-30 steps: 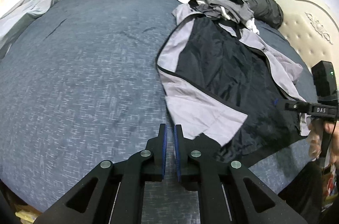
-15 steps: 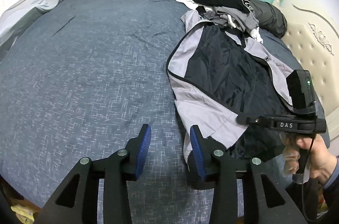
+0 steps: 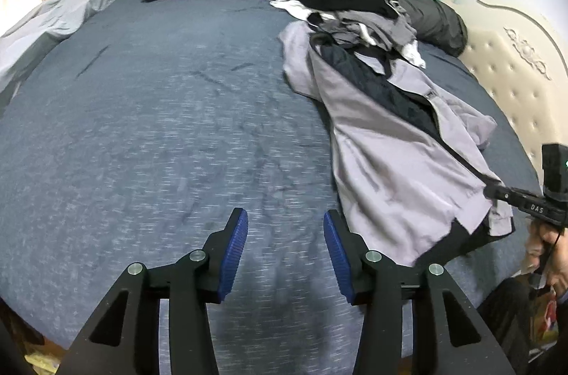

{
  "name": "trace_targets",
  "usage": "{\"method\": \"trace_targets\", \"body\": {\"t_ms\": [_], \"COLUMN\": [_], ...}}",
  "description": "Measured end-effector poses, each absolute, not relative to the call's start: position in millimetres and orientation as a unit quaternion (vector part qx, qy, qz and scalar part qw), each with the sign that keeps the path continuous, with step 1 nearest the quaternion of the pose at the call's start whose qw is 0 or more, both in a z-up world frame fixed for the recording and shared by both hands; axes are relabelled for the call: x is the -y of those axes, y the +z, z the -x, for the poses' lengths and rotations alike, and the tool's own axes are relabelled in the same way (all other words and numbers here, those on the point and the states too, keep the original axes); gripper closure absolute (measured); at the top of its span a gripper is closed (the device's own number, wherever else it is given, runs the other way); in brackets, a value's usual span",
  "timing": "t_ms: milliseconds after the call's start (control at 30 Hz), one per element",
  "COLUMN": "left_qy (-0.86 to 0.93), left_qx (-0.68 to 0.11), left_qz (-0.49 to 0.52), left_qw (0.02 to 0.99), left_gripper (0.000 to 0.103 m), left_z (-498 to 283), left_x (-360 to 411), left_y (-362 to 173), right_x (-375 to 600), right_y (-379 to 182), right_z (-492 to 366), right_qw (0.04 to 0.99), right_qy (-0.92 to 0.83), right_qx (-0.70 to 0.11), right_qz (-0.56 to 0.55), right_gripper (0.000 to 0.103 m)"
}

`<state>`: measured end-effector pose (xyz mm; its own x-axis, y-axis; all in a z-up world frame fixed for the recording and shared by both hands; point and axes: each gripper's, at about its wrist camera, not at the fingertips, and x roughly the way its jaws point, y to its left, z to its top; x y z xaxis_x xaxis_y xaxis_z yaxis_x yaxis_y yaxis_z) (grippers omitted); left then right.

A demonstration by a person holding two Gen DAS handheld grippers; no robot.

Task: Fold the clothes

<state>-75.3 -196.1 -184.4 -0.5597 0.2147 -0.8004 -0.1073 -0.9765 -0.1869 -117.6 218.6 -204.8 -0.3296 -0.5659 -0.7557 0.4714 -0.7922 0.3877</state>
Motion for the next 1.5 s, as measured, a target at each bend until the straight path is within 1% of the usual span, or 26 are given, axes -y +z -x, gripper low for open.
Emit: {"method": "trace_targets", "body": {"t_ms": [167, 267, 467, 700, 767, 800, 867, 900, 933, 1133, 1167, 1233, 1300, 1333, 1367, 1500], "left_qy": [0.873, 0.865, 0.847, 0.828, 0.825, 0.823, 0.820, 0.818, 0.816, 0.803, 0.801, 0.799, 0.797, 0.795, 0.794, 0.792], "left_qx": [0.048, 0.037, 0.024, 0.020, 0.020, 0.021, 0.023, 0.024, 0.026, 0.043, 0.048, 0.052, 0.058, 0.060, 0.062, 0.070], "left_qz": [0.469, 0.480, 0.508, 0.534, 0.539, 0.542, 0.546, 0.547, 0.549, 0.563, 0.565, 0.568, 0.571, 0.572, 0.573, 0.576], "left_qw": [0.120, 0.137, 0.155, 0.169, 0.170, 0.170, 0.173, 0.175, 0.178, 0.188, 0.190, 0.190, 0.191, 0.192, 0.192, 0.191], "left_gripper": [0.055, 0.055, 0.055, 0.054, 0.054, 0.054, 0.054, 0.054, 0.054, 0.054, 0.054, 0.054, 0.054, 0.054, 0.054, 0.054], "left_z": [80, 80, 80, 79, 81, 82, 84, 85, 86, 95, 96, 98, 100, 102, 104, 111], "left_x": [161, 141, 112, 103, 102, 101, 100, 99, 97, 85, 84, 82, 81, 80, 81, 82], "left_y": [-189, -193, -211, -237, -243, -246, -251, -254, -256, -272, -275, -280, -283, -284, -286, -292], "right_x": [-275, -292, -283, -301, -309, -312, -316, -317, -318, -304, -297, -281, -269, -264, -259, -248], "right_y": [-222, -243, -268, -279, -269, -263, -251, -245, -242, -242, -245, -252, -262, -268, -274, -293], "right_z": [109, 107, 105, 117, 120, 122, 127, 130, 131, 150, 156, 170, 181, 186, 191, 207], "right_qw": [0.254, 0.232, 0.224, 0.210, 0.207, 0.207, 0.213, 0.216, 0.219, 0.234, 0.237, 0.242, 0.243, 0.243, 0.243, 0.240], "right_qy": [-0.819, -0.803, -0.778, -0.760, -0.772, -0.778, -0.790, -0.794, -0.798, -0.798, -0.798, -0.795, -0.792, -0.790, -0.787, -0.780], "right_qx": [0.018, 0.017, -0.022, 0.006, 0.027, 0.037, 0.052, 0.053, 0.052, 0.073, 0.072, 0.069, 0.060, 0.055, 0.053, 0.053], "right_qz": [-0.514, -0.549, -0.586, -0.615, -0.601, -0.592, -0.573, -0.565, -0.559, -0.550, -0.550, -0.551, -0.557, -0.560, -0.564, -0.575], "right_gripper": [0.100, 0.100, 0.100, 0.099, 0.096, 0.091, 0.080, 0.069, 0.063, 0.056, 0.055, 0.051, 0.050, 0.046, 0.045, 0.044]}}
